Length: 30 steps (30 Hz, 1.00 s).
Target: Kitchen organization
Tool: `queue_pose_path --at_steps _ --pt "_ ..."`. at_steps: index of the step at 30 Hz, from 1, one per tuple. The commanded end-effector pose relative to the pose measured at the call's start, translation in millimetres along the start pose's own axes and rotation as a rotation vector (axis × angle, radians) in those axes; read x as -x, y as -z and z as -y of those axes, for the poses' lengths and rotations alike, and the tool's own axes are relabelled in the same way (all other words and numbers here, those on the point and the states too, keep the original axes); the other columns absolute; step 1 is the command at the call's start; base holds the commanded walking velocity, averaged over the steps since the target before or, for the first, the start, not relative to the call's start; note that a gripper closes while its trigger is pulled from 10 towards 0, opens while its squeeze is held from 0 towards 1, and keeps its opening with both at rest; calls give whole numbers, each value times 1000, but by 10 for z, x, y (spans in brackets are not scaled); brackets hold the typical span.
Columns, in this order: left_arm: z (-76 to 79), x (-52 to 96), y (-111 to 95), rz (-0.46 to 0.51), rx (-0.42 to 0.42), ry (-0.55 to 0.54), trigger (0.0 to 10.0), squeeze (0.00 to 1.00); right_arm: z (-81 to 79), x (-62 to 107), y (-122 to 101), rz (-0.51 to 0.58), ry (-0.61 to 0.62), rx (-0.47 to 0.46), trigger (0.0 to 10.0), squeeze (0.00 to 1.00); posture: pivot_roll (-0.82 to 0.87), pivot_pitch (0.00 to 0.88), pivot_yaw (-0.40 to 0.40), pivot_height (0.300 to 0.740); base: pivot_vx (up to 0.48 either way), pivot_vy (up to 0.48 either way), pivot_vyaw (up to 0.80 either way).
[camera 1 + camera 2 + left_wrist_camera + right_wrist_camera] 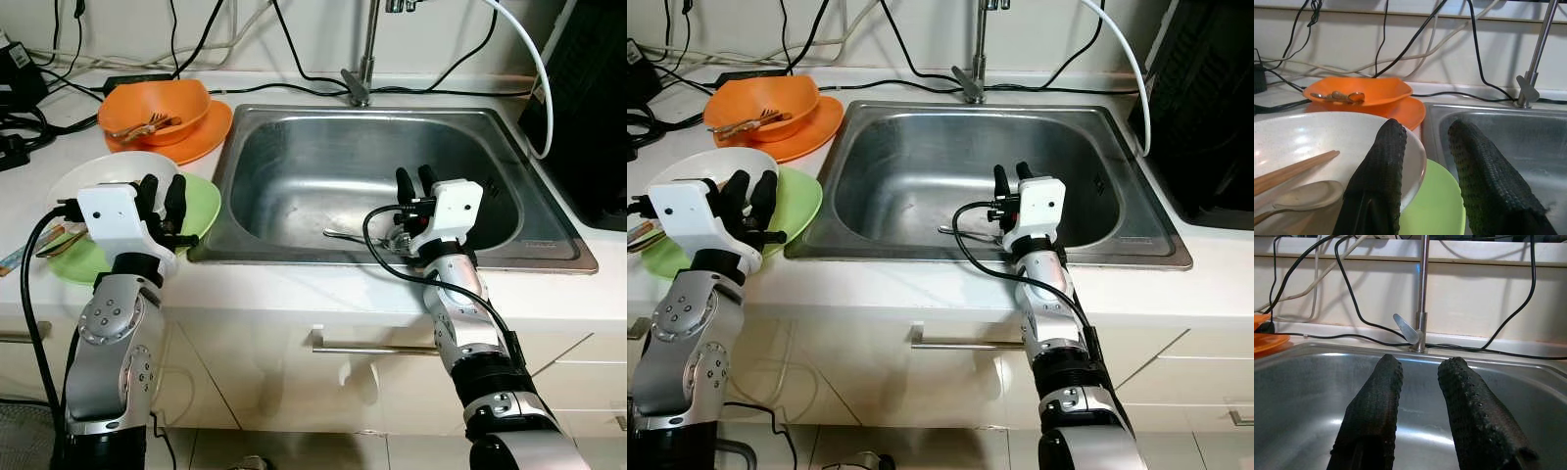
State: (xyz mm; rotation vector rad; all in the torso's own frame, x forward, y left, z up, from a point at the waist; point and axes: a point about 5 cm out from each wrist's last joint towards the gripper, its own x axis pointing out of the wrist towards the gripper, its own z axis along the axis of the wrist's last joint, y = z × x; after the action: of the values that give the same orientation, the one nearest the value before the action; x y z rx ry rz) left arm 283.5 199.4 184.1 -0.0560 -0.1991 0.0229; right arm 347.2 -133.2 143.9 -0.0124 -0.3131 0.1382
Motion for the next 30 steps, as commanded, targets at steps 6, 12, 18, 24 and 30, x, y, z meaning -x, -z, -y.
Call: queue_pose_path --at_steps 6,12,18,24,30 --pt "45 17 94 -53 17 22 10000 0 -28 56 122 -56 -5 -13 10000 0 201 14 59 740 0 0 0" --pt "75 16 123 -67 24 34 10000 0 -15 70 129 -58 -1 -11 10000 0 196 21 59 740 0 0 0" --pt "89 2 129 -69 30 37 10000 0 2 72 126 -57 6 -9 10000 0 191 20 62 740 0 0 0" --pt "51 13 158 -80 31 22 10000 0 -3 67 126 -57 5 -10 10000 0 198 19 60 740 0 0 0" --pt "23 22 178 -83 11 12 10000 0 -4 60 125 -57 7 -12 10000 0 198 22 61 740 0 0 0"
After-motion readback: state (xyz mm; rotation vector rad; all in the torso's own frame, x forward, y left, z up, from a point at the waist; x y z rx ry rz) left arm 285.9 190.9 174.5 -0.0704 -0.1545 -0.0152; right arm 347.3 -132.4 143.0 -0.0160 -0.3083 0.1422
